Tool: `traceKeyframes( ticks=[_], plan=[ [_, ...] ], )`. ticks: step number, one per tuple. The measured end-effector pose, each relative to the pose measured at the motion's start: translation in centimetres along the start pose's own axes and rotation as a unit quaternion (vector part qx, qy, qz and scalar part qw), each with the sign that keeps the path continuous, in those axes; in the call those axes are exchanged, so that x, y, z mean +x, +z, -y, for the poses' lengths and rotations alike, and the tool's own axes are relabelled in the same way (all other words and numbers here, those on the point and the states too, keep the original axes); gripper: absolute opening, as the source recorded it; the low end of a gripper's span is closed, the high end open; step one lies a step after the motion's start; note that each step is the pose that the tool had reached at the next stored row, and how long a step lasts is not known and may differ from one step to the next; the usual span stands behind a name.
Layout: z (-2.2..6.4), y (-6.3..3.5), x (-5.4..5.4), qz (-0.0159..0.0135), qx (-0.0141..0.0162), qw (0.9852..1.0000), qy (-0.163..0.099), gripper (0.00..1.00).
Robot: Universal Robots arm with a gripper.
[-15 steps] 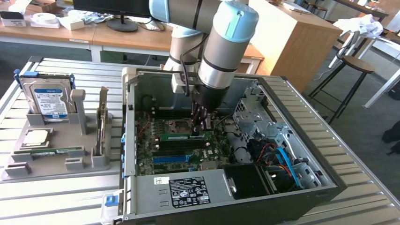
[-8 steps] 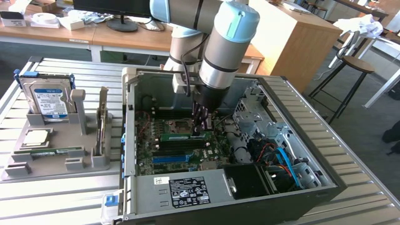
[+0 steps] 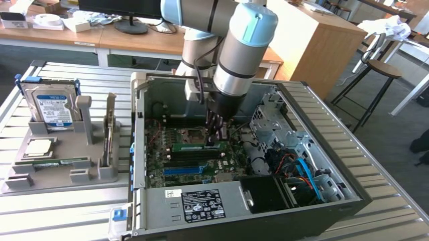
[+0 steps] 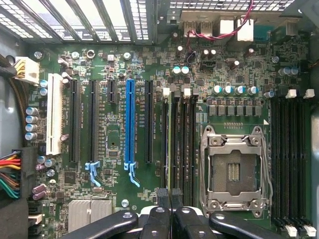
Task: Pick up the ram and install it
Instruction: 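Insert the ram into the slot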
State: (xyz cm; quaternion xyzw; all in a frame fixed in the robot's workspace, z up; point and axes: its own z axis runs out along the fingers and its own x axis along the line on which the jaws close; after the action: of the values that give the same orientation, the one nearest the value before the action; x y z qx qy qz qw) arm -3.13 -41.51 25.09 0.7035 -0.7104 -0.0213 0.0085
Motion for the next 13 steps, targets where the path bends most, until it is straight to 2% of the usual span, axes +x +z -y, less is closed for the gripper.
traceKeyframes(
  ticks=[13],
  plan=[
    [0.03,0.73,0.02,-0.0001,0.0000,1.0000,0.000,0.11]
  ],
)
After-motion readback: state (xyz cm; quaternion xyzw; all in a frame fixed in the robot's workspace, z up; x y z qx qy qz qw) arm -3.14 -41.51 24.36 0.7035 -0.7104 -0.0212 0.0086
